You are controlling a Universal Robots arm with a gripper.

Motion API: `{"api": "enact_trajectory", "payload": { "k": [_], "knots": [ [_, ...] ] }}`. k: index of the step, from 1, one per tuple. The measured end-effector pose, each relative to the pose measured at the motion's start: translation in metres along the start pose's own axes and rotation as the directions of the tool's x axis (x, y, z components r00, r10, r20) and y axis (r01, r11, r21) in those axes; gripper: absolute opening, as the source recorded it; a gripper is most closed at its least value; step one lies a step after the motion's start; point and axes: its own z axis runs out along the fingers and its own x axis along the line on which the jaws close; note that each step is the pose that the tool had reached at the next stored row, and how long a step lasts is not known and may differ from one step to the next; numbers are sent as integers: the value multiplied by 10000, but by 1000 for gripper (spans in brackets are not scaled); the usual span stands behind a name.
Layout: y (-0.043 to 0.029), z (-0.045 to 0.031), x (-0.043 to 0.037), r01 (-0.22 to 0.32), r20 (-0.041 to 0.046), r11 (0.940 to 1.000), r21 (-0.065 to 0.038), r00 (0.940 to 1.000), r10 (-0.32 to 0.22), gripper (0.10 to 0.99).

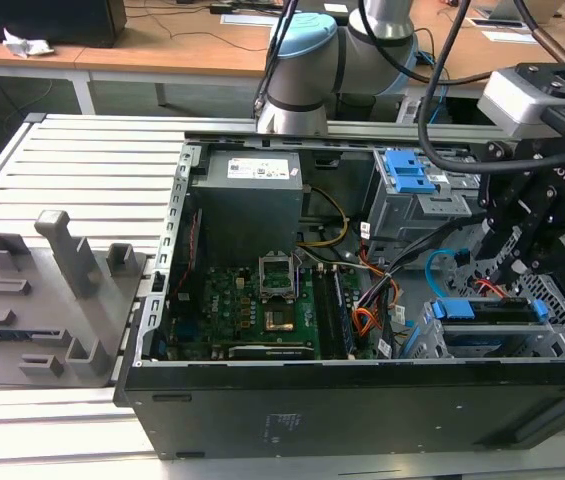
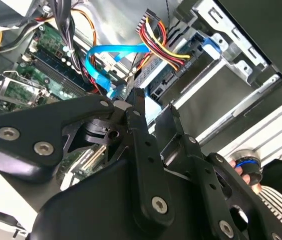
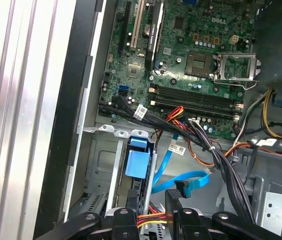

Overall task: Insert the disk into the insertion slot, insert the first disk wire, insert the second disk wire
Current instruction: 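Insert the second disk wire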

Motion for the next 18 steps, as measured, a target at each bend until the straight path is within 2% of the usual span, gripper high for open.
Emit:
{"api": "enact_trajectory", "payload": {
  "k": [4, 5, 6, 8, 10, 14, 15, 18],
  "knots": [
    [-2, 2, -127, 10, -1, 10000, -1, 10000, -10, 361],
    [20, 9, -150, 15, 1, 10000, 0, 10000, -15, 361],
    [76, 30, -173, 67, -3, 10000, 1, 10000, -67, 361],
    [102, 59, -187, 118, -6, 9999, 1, 9999, -118, 361],
    [124, 119, -210, 261, -13, 9997, 3, 9997, -261, 361],
    [120, 182, -238, 626, -27, 9980, 10, 9980, -626, 361],
    [120, 187, -239, 634, -51, 9980, 4, 9980, -634, 361],
    [120, 188, -239, 634, -55, 9980, 4, 9980, -634, 361]
  ]
}}
